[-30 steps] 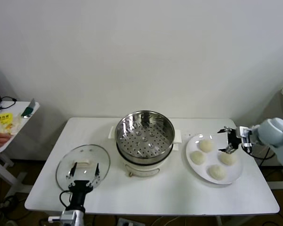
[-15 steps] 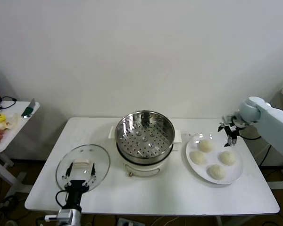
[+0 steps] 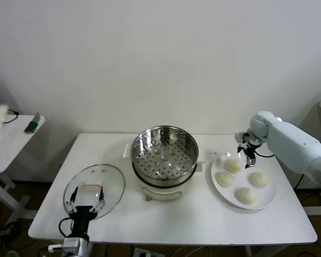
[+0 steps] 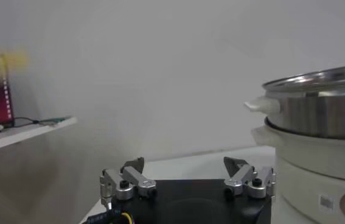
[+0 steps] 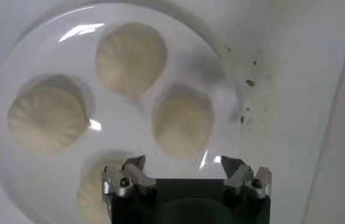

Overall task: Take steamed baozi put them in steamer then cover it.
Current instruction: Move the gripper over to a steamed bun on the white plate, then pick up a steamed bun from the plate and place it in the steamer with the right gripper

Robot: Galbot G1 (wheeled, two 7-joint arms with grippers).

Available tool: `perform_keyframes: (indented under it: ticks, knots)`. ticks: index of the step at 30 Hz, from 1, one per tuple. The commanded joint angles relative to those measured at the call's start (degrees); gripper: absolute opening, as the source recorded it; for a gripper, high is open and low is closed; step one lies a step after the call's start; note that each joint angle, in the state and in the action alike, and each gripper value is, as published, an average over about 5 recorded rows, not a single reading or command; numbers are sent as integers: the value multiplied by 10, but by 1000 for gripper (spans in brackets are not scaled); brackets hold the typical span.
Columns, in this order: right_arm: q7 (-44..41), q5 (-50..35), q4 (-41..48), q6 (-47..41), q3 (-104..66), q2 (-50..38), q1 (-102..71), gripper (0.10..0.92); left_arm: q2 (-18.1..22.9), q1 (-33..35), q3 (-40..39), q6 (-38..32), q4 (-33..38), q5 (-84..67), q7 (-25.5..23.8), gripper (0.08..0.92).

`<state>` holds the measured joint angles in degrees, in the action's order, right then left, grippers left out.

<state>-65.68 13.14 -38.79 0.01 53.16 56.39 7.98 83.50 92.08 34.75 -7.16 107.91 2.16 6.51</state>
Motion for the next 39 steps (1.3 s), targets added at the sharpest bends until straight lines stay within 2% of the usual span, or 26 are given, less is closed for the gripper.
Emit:
perform_keyframes:
  ticks: [1,9,17,28,34,39]
  knots:
    - [3,15,54,7,-11,42,-17,823,0,3,5,0,-7,0,5,823]
    - [10,57,106,37,-53,76,-23,823,1,8,5,-6,-9,-1,4,823]
    - [8,61,108,38,-63,82,-33,820,3,6,4,-7,-15,1,4,823]
    - [2,60,104,42,-61,75,-30,695,2,6,6,-5,-14,1,5,823]
    - [-3,40,76,42,-28,56,-5,683,2,10,7,-7,-12,0,6,823]
    - [-13,-5,-13,66,62,25,77,679,2,15,6,-8,-8,0,6,823]
